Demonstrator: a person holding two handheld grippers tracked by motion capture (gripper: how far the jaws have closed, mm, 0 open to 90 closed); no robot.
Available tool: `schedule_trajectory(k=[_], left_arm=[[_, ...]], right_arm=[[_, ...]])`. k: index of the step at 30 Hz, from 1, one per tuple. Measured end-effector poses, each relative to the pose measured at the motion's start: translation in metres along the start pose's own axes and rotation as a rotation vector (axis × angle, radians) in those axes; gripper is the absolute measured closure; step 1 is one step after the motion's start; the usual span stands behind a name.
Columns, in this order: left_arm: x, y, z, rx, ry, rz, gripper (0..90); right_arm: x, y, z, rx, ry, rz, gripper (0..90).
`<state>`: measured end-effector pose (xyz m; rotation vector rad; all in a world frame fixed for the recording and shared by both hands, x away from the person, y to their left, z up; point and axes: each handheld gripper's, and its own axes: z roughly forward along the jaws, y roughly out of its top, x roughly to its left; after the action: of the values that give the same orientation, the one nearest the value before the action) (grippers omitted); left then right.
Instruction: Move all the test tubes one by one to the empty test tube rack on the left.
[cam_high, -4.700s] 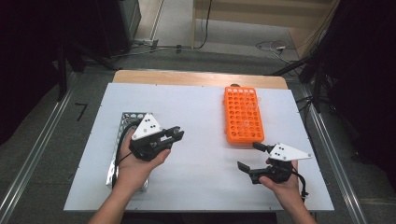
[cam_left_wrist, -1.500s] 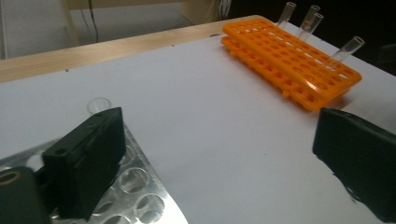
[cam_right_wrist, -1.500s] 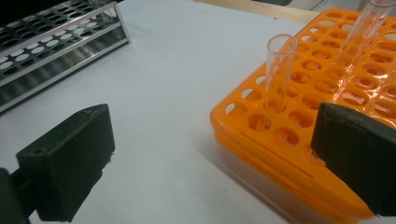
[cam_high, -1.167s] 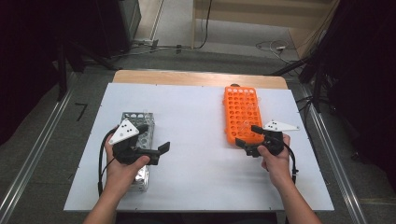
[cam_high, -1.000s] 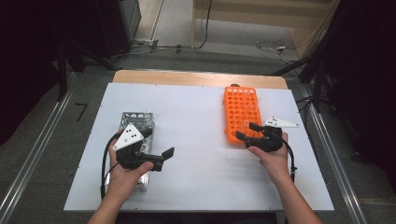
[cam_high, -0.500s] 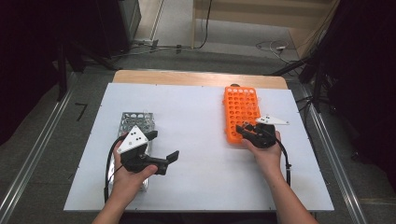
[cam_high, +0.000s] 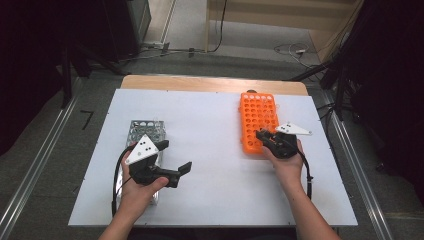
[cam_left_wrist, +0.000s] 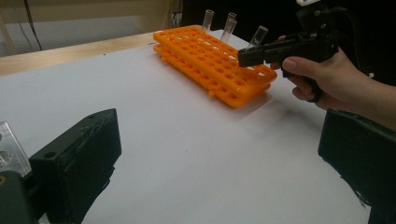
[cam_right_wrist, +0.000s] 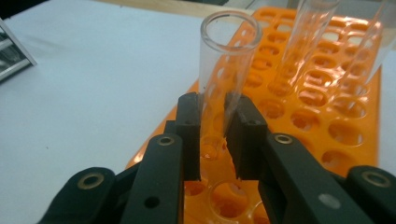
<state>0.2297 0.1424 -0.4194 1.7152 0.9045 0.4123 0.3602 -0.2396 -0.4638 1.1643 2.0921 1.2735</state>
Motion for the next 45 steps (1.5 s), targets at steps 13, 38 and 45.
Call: schedule_trajectory(k=[13,38,45], left_arm=[[-0.007,0.003,0.003,0.001,-0.017,0.017,0.0],[-0.034,0.006,0.016,0.008,-0.135,0.066,8.3],[-0.044,0.006,0.024,0.035,-0.179,0.089,28.4]], right_arm=[[0.015,0.015,-0.037,-0.045,0.103,-0.052,73.6],[0.101,0.000,-0.051,0.028,0.308,-0.219,73.6],[0.124,-0.003,-0.047,0.050,0.351,-0.282,73.6]])
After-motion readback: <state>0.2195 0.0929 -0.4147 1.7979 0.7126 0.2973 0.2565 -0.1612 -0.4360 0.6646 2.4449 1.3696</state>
